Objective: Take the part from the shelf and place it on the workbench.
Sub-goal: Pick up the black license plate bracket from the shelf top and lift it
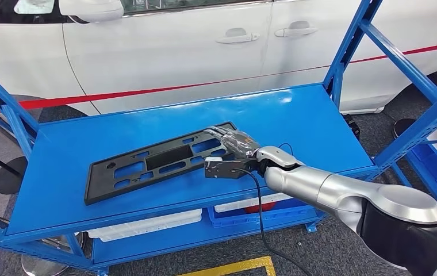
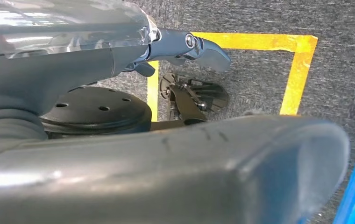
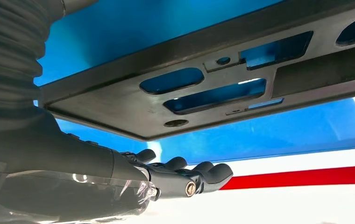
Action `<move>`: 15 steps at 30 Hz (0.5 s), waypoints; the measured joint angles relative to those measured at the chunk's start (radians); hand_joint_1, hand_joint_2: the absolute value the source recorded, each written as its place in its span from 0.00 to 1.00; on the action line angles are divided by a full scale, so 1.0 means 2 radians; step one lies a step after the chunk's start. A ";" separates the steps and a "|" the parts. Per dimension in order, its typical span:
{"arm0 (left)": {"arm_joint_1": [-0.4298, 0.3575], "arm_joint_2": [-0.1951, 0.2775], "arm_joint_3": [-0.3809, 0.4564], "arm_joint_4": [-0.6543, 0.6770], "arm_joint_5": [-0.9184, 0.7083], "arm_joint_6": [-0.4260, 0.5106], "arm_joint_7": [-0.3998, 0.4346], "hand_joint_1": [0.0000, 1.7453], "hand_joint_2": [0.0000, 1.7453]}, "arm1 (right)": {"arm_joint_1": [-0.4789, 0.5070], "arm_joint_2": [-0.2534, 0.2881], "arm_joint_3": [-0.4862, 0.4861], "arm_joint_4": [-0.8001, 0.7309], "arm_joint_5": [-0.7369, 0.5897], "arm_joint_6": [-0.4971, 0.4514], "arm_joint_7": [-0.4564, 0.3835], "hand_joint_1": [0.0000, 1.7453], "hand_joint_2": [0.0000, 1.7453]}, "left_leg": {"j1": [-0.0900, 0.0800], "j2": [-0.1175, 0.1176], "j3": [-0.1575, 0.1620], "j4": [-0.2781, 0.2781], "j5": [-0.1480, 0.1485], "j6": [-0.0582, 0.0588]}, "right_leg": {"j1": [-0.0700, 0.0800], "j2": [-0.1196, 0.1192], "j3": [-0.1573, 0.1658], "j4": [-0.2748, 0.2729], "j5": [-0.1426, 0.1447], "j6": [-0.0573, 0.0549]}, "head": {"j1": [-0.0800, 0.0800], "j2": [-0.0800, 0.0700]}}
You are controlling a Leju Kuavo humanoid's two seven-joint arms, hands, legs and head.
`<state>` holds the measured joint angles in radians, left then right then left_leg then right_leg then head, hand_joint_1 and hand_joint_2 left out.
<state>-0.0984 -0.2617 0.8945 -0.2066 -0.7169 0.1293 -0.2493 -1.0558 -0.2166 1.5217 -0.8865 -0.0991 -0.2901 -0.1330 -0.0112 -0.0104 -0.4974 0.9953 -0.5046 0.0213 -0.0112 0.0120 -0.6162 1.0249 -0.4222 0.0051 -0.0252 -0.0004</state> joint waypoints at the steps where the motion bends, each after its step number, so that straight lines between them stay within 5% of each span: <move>1: 0.000 0.000 0.000 0.000 -0.001 0.001 0.002 0.00 0.00 | 0.000 -0.001 0.000 0.000 -0.002 0.001 -0.002 0.00 0.75 | 0.000 0.000 0.000 0.000 0.000 0.000 | 0.000 0.000 0.000 0.000 0.000 0.000 | 0.000 0.000; 2: -0.001 0.000 0.000 0.000 -0.002 0.001 0.004 0.00 0.00 | 0.000 -0.002 0.000 0.000 -0.003 0.001 -0.003 0.00 1.00 | 0.000 0.000 0.000 0.000 0.000 0.000 | 0.000 0.000 0.000 0.000 0.000 0.000 | 0.000 0.000; 15: -0.004 0.000 0.005 0.000 -0.005 -0.001 0.009 0.00 0.00 | 0.001 -0.027 0.000 -0.016 -0.022 0.001 -0.011 0.00 1.00 | 0.000 0.000 0.000 0.000 0.000 0.000 | 0.000 0.000 0.000 0.000 0.000 0.000 | 0.000 0.000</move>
<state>-0.1064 -0.2617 0.9042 -0.2064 -0.7269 0.1282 -0.2304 -1.0545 -0.2712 1.5217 -0.9194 -0.1438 -0.2884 -0.1541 -0.0112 -0.0103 -0.4973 0.9954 -0.5047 0.0213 -0.0113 0.0121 -0.6162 1.0248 -0.4222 0.0051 -0.0252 -0.0004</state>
